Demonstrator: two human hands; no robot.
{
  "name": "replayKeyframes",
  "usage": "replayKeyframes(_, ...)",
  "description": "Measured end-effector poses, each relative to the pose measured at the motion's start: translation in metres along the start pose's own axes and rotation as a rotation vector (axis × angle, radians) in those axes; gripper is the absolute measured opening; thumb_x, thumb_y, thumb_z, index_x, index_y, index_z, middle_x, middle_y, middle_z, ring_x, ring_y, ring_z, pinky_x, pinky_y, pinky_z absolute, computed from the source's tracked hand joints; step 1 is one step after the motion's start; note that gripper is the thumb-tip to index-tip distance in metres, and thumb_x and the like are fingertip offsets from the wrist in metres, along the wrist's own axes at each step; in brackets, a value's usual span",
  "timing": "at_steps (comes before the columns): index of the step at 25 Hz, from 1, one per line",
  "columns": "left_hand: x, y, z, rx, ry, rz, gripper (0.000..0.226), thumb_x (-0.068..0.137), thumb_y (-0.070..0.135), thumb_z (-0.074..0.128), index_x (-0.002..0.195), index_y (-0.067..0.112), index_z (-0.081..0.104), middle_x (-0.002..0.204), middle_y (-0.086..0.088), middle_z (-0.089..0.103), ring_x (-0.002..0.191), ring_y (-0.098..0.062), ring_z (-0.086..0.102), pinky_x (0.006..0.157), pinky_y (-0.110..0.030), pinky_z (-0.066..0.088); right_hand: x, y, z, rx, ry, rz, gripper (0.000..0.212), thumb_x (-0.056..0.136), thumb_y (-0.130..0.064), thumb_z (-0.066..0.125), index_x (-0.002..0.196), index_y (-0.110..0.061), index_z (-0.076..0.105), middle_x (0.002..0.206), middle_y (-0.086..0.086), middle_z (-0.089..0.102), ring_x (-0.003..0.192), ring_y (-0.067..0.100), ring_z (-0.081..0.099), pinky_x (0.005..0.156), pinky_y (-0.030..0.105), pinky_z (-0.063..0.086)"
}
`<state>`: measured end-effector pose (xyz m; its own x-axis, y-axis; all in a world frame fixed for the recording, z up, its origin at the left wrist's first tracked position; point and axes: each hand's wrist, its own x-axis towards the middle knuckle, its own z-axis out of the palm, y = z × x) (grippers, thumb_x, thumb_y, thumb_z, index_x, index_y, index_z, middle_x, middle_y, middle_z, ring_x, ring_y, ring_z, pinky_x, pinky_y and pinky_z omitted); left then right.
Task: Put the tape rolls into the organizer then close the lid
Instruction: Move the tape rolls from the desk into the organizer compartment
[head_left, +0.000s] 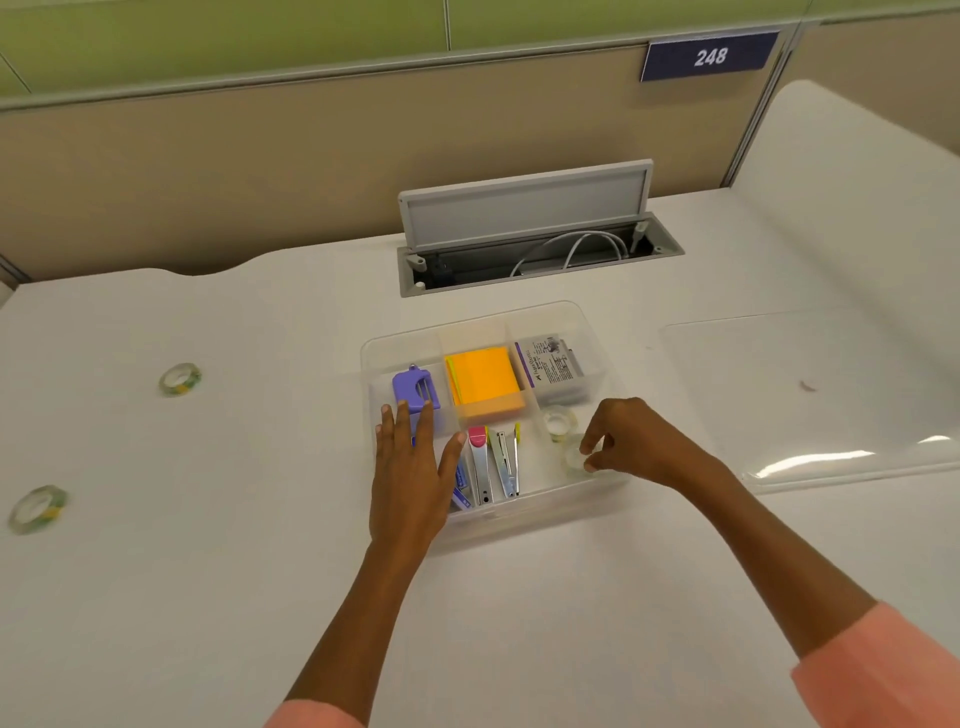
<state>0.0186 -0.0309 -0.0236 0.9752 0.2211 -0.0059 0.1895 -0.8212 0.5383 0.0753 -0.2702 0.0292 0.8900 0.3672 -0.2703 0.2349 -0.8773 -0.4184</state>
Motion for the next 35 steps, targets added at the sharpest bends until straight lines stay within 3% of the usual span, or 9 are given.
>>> replayKeyframes(4,0.000,-0.001,0.001,-0.024,-0.001,-0.025,0.075,0.079,0.060,0.023,0.144,0.024,0.014,0.157,-0.005,0.006,0.144,-0.023,-0.001,0.115,-0.039,0.011,0.003,0.002,0.005,0.032,-0.019,0.024,0.007,0.074,-0.010,0.069,0.080,-0.009,0.073,0.092,0.011,0.071,0.082,0.025,0.065,0.078,0.037,0.053)
replayKeyframes(10,0.002,-0.001,0.002,-0.039,0.012,-0.025,0.077,0.078,0.060,0.025,0.144,0.022,0.015,0.157,-0.004,0.007,0.144,-0.023,0.001,0.115,-0.041,0.013,0.007,-0.001,0.009,0.025,-0.015,-0.025,0.016,0.080,-0.004,0.060,0.089,-0.008,0.073,0.098,0.012,0.073,0.090,0.026,0.066,0.084,0.036,0.052)
replayKeyframes(18,0.000,-0.005,-0.008,-0.090,0.046,-0.070,0.073,0.081,0.057,0.028,0.144,0.023,0.009,0.157,-0.004,0.003,0.144,-0.022,0.000,0.115,-0.040,0.013,0.016,-0.014,0.016,0.103,0.113,0.016,0.024,0.080,0.006,0.053,0.088,-0.006,0.072,0.099,0.014,0.071,0.087,0.028,0.064,0.079,0.029,0.048)
replayKeyframes(21,0.003,-0.002,-0.009,-0.091,0.052,-0.057,0.069,0.086,0.051,0.035,0.144,0.023,0.008,0.157,-0.004,0.003,0.144,-0.022,0.000,0.115,-0.040,0.012,0.017,-0.013,0.013,0.116,0.123,-0.003,0.025,0.079,0.009,0.052,0.091,-0.004,0.071,0.098,0.015,0.072,0.090,0.029,0.065,0.084,0.034,0.051)
replayKeyframes(28,-0.003,0.010,-0.008,-0.198,0.008,-0.032,0.061,0.092,0.037,0.040,0.143,0.021,0.011,0.157,-0.004,0.000,0.144,-0.021,-0.003,0.115,-0.043,0.018,0.004,-0.014,0.010,0.094,0.121,0.032,0.017,0.080,-0.008,0.064,0.096,-0.011,0.069,0.101,0.009,0.071,0.086,0.024,0.065,0.081,0.033,0.049)
replayKeyframes(31,0.001,0.009,-0.031,-0.272,0.072,-0.066,0.054,0.093,0.028,0.042,0.141,0.016,0.021,0.157,-0.005,0.005,0.144,-0.019,-0.001,0.112,-0.039,0.022,0.010,-0.041,0.000,0.191,0.182,-0.040,0.013,0.079,-0.012,0.068,0.092,-0.014,0.070,0.095,0.006,0.073,0.082,0.019,0.064,0.086,0.036,0.050)
replayKeyframes(35,0.002,-0.022,-0.056,-0.195,0.188,-0.082,0.053,0.093,0.029,0.041,0.141,0.016,0.023,0.157,-0.005,0.005,0.144,-0.019,-0.002,0.114,-0.040,0.019,0.033,-0.098,-0.002,0.242,0.109,-0.226,0.013,0.081,-0.011,0.066,0.093,-0.013,0.070,0.095,0.005,0.073,0.080,0.016,0.066,0.081,0.033,0.054)
